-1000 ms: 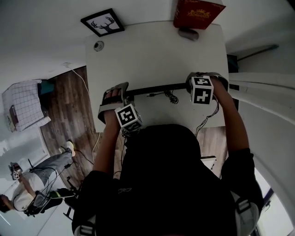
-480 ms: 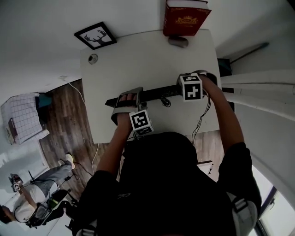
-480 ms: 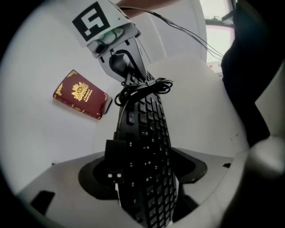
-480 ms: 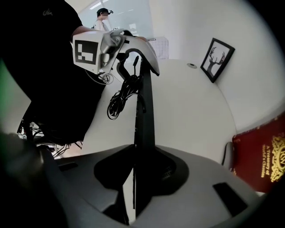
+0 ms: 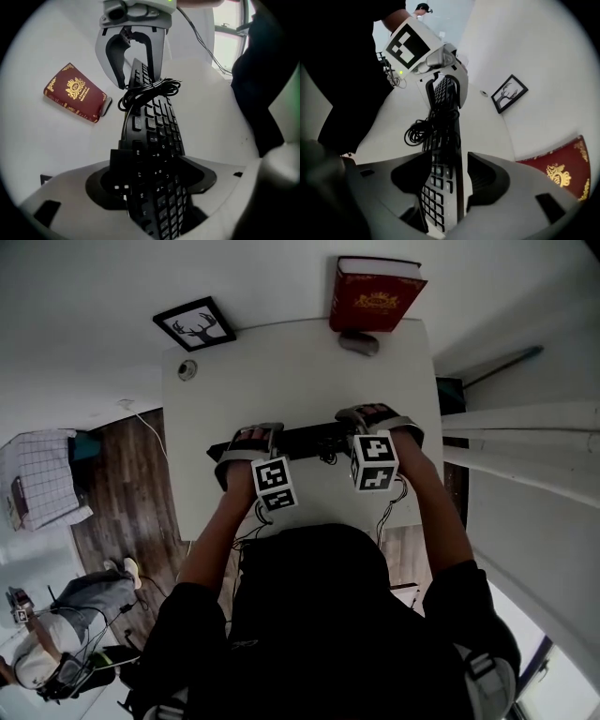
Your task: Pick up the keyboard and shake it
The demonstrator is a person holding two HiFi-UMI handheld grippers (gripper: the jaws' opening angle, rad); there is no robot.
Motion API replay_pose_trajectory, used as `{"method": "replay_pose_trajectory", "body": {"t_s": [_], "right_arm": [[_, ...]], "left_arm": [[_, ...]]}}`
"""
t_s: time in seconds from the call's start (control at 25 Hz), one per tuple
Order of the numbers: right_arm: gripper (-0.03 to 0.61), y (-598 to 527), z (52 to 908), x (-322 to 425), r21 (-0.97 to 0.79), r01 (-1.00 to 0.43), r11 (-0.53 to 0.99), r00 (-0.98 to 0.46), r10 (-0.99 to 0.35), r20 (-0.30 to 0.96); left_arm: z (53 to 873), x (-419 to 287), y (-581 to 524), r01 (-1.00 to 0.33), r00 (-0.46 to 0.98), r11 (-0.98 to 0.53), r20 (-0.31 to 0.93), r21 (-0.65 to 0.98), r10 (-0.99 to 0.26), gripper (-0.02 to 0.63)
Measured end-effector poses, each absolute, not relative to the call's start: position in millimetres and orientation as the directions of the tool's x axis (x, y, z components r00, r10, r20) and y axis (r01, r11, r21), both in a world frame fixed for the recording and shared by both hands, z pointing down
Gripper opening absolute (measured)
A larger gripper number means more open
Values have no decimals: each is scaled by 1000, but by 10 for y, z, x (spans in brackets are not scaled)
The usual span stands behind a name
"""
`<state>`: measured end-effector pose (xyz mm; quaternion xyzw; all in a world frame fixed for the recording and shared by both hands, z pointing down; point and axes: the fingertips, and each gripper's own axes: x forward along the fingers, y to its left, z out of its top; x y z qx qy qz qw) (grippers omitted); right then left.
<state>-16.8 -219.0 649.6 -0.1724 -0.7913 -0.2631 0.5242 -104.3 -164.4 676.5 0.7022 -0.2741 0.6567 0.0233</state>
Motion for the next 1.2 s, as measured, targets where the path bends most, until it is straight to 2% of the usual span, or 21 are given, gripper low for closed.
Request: {"method": "replay_pose_trajectory", "body": {"t_s": [0.2, 0.48, 0.72, 0.96, 1.08, 1.2], "right_arm": [[245, -2248, 6714, -262, 266, 535, 802, -365, -64, 929], [244, -2232, 6782, -235, 37, 567, 823, -295, 161, 942], [247, -2294, 6861, -293, -55, 542, 839, -280, 242, 929], [249, -2306, 6980, -342, -222, 471, 854, -224, 359, 906], [249, -2270, 6995, -397, -245, 479, 843, -196, 375, 906], [258, -2339, 7039, -360, -175, 506, 844, -182, 304, 935]], "left_arm": [[6808, -1062, -1710, -429, 34, -870, 959, -241, -282, 333], [6899, -1062, -1774, -405, 147, -914, 984, -33, -101, 333], [7024, -1088, -1840, -374, 210, -915, 975, 150, 74, 334], [7162, -1117, -1807, -299, 320, -876, 905, 377, 281, 334], [7168, -1153, -1775, -287, 320, -870, 896, 402, 308, 333], [7165, -1090, -1839, -341, 301, -887, 930, 312, 212, 335]]}}
